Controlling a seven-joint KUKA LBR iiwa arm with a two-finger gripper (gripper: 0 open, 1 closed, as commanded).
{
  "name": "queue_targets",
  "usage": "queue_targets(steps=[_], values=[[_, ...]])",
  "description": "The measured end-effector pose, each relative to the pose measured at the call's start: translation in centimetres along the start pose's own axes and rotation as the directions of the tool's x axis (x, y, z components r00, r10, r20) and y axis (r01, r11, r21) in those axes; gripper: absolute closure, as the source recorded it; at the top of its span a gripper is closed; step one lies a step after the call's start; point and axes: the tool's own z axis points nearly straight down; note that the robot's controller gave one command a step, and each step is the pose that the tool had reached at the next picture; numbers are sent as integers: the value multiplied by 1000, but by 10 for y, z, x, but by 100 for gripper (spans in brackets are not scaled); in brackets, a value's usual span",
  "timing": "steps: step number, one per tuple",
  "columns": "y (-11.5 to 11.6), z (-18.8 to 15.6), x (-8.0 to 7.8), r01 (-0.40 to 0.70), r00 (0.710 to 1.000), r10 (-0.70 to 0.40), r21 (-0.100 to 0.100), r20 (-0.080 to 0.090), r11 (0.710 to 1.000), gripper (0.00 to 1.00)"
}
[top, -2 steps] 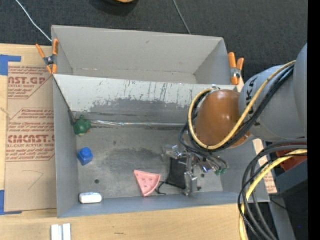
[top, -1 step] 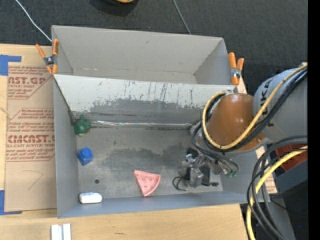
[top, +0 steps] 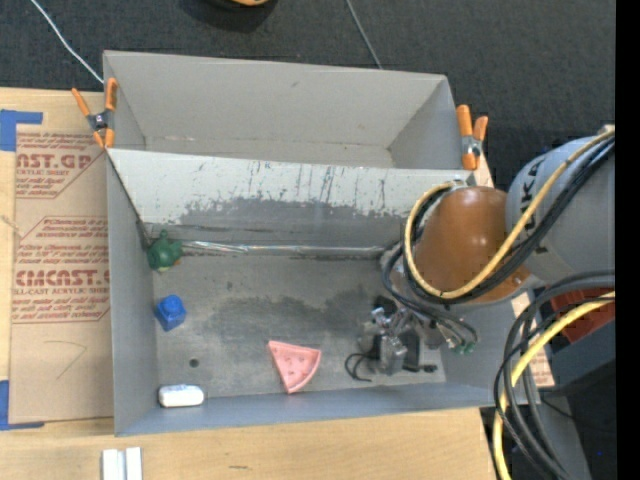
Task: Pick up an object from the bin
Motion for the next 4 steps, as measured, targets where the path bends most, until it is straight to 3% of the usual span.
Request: queue_targets(steps=[1, 2, 3, 4], values=[[0, -80, -12, -30, 1000, 30, 3, 8, 1000, 100], [-7, -80, -17, -3, 1000, 3, 0, 2, 1000, 100], [-6, -131, -15, -10, 1000, 10, 4, 13, 1000, 100], [-4, -154, -23, -17, 1000, 17, 0, 4, 1000, 0]])
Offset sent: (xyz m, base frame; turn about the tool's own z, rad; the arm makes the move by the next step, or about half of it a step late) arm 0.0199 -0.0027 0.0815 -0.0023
